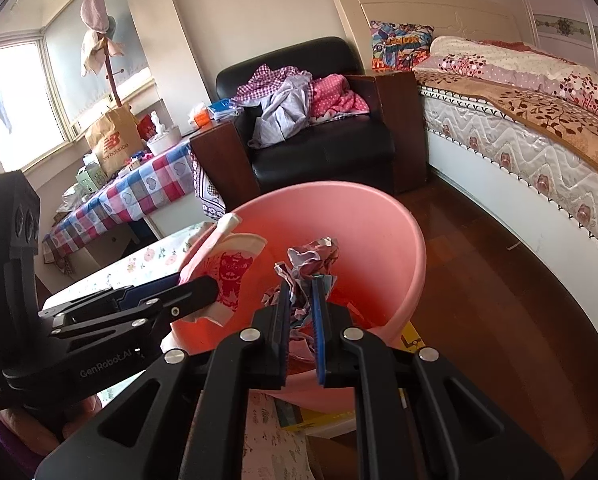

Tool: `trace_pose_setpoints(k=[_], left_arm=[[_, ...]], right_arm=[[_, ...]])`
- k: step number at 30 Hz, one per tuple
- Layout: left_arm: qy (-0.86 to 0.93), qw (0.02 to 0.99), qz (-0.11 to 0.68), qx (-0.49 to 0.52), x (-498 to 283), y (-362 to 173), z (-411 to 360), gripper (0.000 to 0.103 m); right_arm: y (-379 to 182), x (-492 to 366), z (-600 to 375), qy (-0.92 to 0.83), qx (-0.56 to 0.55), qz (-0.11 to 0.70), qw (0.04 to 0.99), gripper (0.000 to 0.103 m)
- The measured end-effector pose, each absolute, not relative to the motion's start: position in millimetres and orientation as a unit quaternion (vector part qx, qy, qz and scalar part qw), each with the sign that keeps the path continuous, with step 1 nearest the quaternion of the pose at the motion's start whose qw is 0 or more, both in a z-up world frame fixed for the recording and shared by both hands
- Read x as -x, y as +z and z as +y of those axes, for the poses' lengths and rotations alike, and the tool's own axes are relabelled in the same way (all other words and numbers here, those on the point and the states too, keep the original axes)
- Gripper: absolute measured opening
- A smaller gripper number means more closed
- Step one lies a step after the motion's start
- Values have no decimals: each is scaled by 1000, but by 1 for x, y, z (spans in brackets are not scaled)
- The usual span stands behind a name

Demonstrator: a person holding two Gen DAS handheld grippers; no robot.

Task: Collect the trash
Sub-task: 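Open both tools to drop the cup and wrapper into the bucket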

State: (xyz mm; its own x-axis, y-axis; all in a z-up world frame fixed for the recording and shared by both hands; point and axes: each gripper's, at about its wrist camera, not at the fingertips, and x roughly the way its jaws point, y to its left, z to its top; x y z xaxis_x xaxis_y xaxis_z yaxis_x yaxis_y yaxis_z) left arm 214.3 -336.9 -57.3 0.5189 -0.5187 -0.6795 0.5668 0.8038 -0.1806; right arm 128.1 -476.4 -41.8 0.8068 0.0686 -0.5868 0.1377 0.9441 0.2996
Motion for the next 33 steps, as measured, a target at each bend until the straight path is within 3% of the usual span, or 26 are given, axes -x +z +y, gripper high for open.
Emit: trace_pose_setpoints(k=[33], left_arm=[[-304,863,403,-25,-224,-69,-343,41]], right_arm=[[-50,-142,-484,-39,-161,330,929,11]])
